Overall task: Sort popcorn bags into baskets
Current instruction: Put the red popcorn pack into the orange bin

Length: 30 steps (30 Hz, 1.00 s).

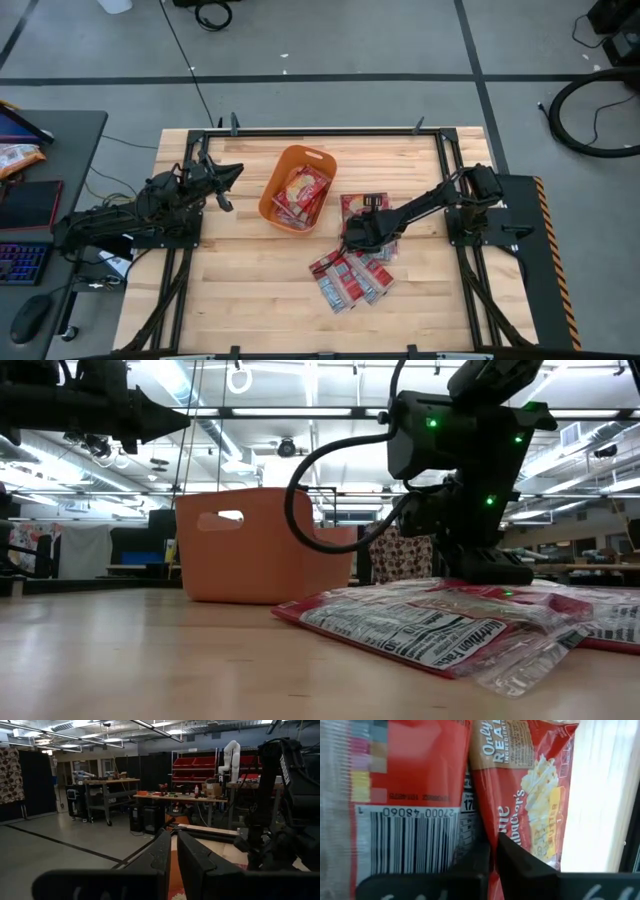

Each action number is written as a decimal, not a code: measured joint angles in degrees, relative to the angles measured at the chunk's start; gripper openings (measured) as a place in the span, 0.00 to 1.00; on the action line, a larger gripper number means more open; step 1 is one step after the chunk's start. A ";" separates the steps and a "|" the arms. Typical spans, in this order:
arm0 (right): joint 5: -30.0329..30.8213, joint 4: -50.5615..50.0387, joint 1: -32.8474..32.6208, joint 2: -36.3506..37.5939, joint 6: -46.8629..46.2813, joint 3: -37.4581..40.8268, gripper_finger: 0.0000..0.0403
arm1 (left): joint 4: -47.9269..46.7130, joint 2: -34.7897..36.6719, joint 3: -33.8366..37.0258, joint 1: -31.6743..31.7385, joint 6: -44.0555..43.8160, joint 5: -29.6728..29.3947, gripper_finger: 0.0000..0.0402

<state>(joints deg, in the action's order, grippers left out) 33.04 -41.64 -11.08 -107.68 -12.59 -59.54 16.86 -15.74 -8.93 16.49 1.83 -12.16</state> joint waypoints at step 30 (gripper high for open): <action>19.49 1.68 -1.93 -0.47 33.35 -19.11 0.06 | 0.02 0.01 0.00 0.00 -0.03 -0.01 0.09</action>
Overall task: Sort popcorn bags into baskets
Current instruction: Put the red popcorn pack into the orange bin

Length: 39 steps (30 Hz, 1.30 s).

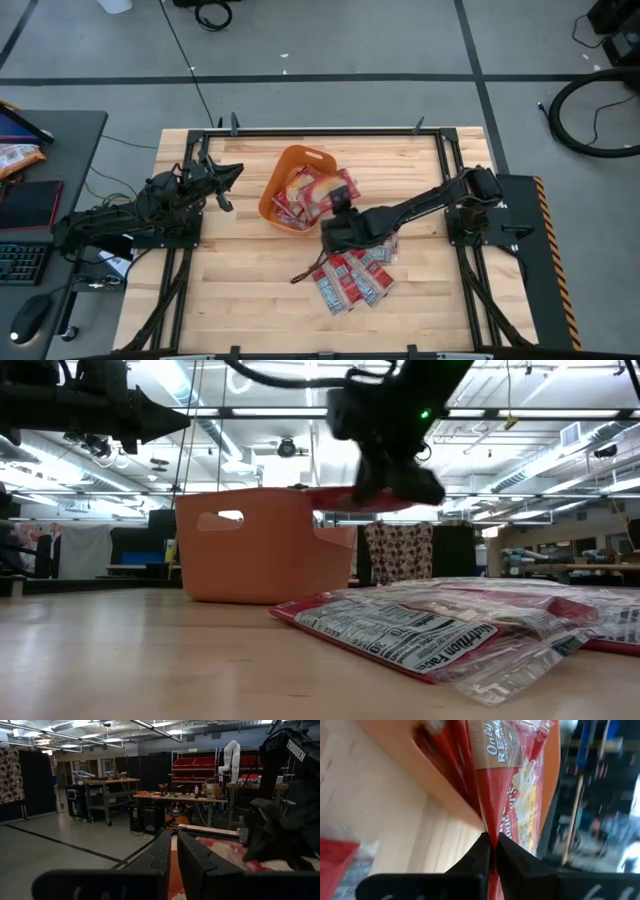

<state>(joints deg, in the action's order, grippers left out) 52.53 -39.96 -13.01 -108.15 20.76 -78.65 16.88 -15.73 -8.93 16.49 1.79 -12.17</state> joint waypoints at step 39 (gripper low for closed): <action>-50.80 -3.71 11.74 2.39 -26.83 4.12 0.36 | -1.41 -0.01 -0.02 -0.02 -0.08 -0.01 0.09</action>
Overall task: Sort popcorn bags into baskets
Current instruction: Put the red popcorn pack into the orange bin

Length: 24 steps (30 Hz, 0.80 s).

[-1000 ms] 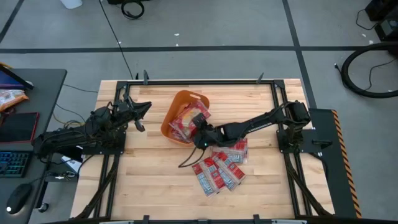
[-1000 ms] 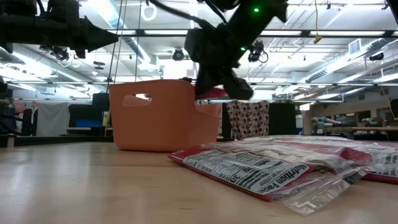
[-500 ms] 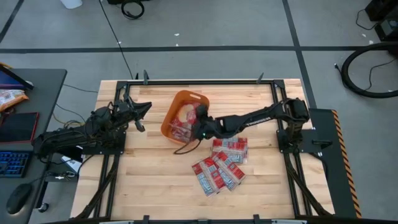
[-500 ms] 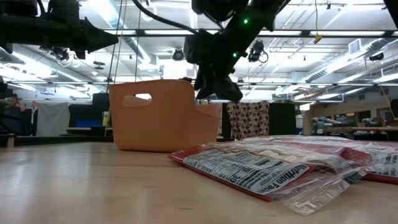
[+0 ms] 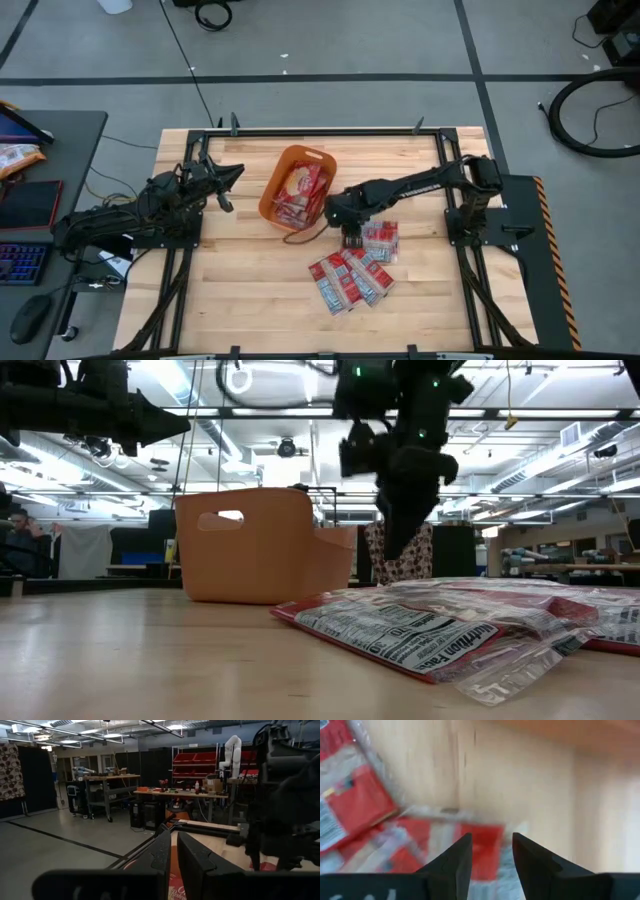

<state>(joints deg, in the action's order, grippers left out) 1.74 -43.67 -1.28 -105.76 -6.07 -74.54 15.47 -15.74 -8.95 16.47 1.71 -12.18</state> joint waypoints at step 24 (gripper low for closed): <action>-11.45 -15.23 5.73 3.40 -4.50 6.86 0.41 | -0.43 0.01 0.00 0.00 0.39 -0.01 0.09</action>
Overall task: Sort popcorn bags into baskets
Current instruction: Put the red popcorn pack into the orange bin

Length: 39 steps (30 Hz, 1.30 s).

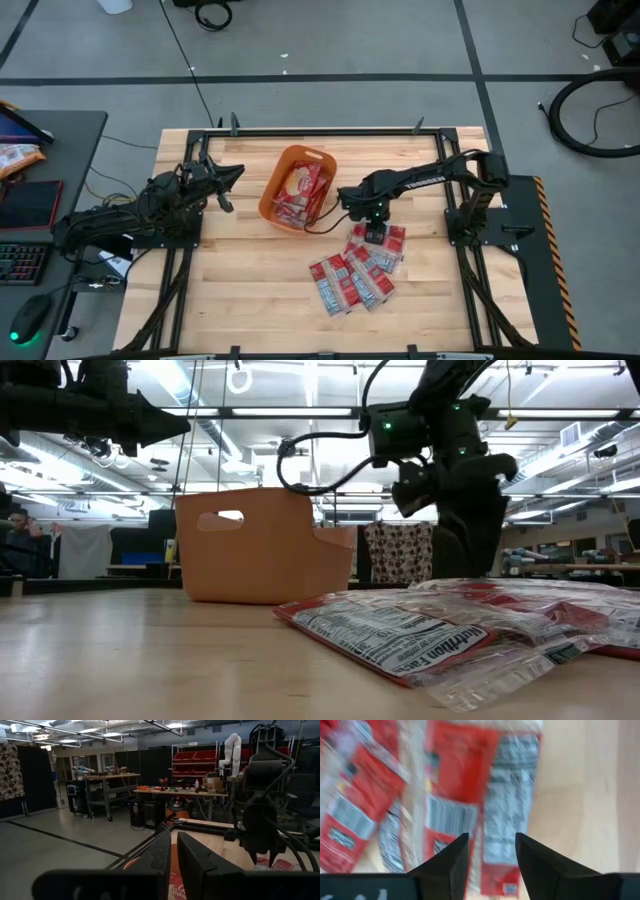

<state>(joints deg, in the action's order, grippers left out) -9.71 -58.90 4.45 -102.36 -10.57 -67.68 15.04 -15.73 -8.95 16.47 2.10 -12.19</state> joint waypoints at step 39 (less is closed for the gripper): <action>-14.73 16.67 -0.79 0.62 -8.83 12.35 0.03 | -0.39 -0.01 0.00 0.02 0.06 0.00 0.09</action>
<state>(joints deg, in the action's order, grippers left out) -24.45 -42.22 3.66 -101.74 -19.40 -55.33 14.66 -15.75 -8.95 16.49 2.15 -12.19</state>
